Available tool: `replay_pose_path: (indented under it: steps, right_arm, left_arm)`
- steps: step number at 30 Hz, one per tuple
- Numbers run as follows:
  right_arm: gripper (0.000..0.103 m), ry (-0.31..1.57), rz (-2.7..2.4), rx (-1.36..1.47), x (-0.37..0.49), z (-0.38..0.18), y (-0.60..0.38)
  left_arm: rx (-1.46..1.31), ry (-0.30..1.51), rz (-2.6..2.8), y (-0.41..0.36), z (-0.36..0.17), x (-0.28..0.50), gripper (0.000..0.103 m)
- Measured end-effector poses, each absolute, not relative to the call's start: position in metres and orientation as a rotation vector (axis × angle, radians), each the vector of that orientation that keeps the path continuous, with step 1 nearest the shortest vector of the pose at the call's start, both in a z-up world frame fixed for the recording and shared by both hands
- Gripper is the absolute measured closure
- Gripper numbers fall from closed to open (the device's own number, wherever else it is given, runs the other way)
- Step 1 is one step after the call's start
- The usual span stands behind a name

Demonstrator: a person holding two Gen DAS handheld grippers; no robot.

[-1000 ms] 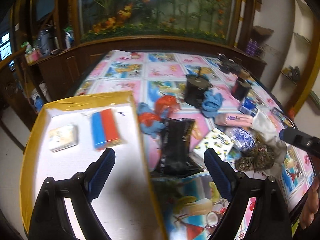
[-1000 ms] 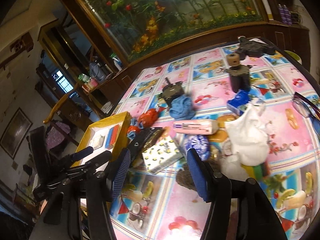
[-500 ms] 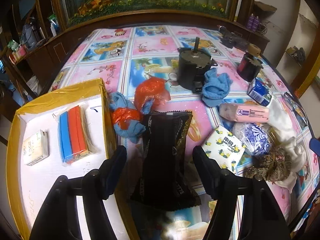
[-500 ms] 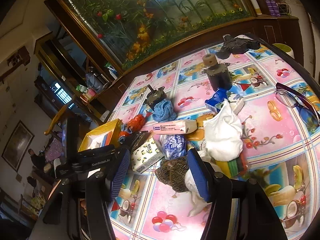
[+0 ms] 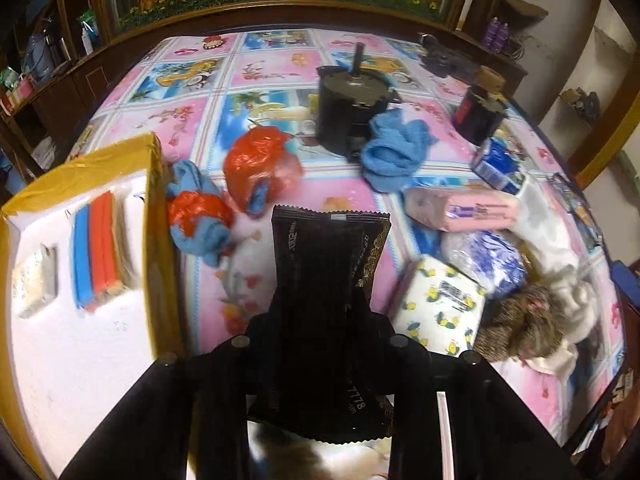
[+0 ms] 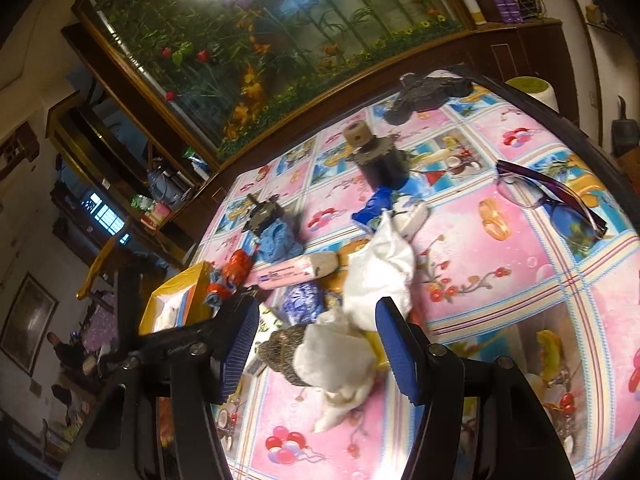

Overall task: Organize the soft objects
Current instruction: 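Move left tool back to the table and grasp the black snack packet, then lift the black packet with left tool while right tool grasps the white cloth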

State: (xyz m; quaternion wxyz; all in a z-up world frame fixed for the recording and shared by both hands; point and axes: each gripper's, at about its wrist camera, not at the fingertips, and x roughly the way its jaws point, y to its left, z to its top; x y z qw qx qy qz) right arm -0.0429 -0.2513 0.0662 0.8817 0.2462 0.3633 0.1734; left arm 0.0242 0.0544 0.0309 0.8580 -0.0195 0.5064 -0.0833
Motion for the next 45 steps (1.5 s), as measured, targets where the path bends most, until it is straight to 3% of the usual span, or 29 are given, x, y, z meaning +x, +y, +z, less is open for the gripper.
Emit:
replay_pose_path:
  steps: [10,12,14,15,20,21,22,24,25,26,45]
  right_arm:
    - [0.038,0.820,0.337,0.479,-0.046,0.047,-0.257]
    - [0.038,0.829,0.344,0.465,-0.048,0.044,-0.253]
    - [0.038,0.833,0.360,0.451,-0.049,0.043,-0.248]
    - [0.038,0.834,0.367,0.444,-0.050,0.043,-0.245]
    - [0.041,0.853,0.357,0.408,-0.047,0.034,-0.234]
    - [0.048,0.865,0.359,0.405,-0.046,0.031,-0.231]
    - [0.061,0.875,0.358,0.397,-0.045,0.028,-0.229]
    - [0.073,0.869,0.361,0.389,-0.046,0.026,-0.226]
    - [0.086,0.866,0.357,0.381,-0.048,0.027,-0.225]
    - [0.088,0.863,0.343,0.359,-0.049,0.029,-0.225]
    - [0.091,0.682,0.428,0.433,-0.068,0.066,-0.224]
  left_arm:
    - [-0.056,0.994,-0.214,0.032,0.027,-0.016,0.072]
    - [-0.065,1.003,-0.208,0.032,0.024,-0.013,0.063]
    - [-0.066,1.012,-0.182,0.032,0.019,-0.010,0.041]
    - [-0.065,1.009,-0.172,0.032,0.017,-0.009,0.039]
    - [-0.068,0.962,-0.151,0.031,0.014,-0.014,0.043]
    - [-0.069,0.947,-0.145,0.030,0.014,-0.016,0.048]
    - [-0.060,0.932,-0.139,0.028,0.014,-0.019,0.058]
    - [-0.056,0.915,-0.144,0.027,0.015,-0.021,0.061]
    - [-0.077,0.908,-0.151,0.030,0.016,-0.022,0.063]
    - [-0.094,0.907,-0.150,0.033,0.016,-0.021,0.064]
    - [-0.256,0.659,-0.189,0.061,0.044,-0.045,0.067]
